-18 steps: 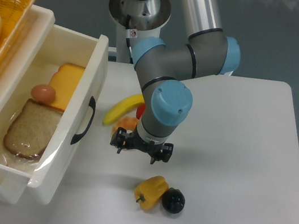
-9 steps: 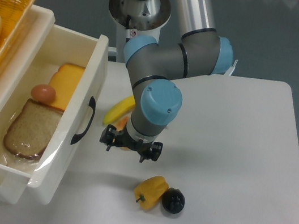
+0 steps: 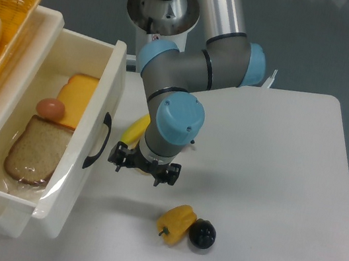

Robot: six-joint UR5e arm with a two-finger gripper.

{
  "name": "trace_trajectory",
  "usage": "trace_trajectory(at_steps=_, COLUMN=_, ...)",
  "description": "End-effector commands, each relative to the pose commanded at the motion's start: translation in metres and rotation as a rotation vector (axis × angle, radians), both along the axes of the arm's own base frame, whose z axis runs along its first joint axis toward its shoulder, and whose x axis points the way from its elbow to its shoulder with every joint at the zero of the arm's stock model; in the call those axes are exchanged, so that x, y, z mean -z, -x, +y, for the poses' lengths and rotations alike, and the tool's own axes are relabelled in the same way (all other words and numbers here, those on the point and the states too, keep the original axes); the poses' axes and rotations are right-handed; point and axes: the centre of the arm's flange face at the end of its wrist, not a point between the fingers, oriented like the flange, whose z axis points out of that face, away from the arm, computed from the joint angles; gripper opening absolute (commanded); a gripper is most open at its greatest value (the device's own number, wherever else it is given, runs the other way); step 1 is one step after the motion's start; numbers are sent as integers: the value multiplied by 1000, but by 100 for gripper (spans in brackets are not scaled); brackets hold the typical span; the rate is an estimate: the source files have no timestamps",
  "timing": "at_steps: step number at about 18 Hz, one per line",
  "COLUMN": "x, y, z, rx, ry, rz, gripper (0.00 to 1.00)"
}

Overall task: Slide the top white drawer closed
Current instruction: 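Swing the gripper over to the open drawer's front face, then push the drawer front with the gripper into the cabinet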

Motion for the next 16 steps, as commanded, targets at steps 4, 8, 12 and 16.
trace_trajectory(at_steps=4, x=-4, y=-6, z=3, rx=8, ry=-12, rz=-10, gripper=100)
trace_trajectory(at_steps=8, x=-13, y=-10, z=3, rx=6, ry=-39, rz=-22, gripper=100)
trace_trajectory(at_steps=12, x=-23, y=-14, z=2, rx=16, ry=-48, rz=-14, gripper=100)
trace_trajectory(at_steps=16, x=-23, y=-24, z=7, rx=32, ry=-48, rz=-16, gripper=100)
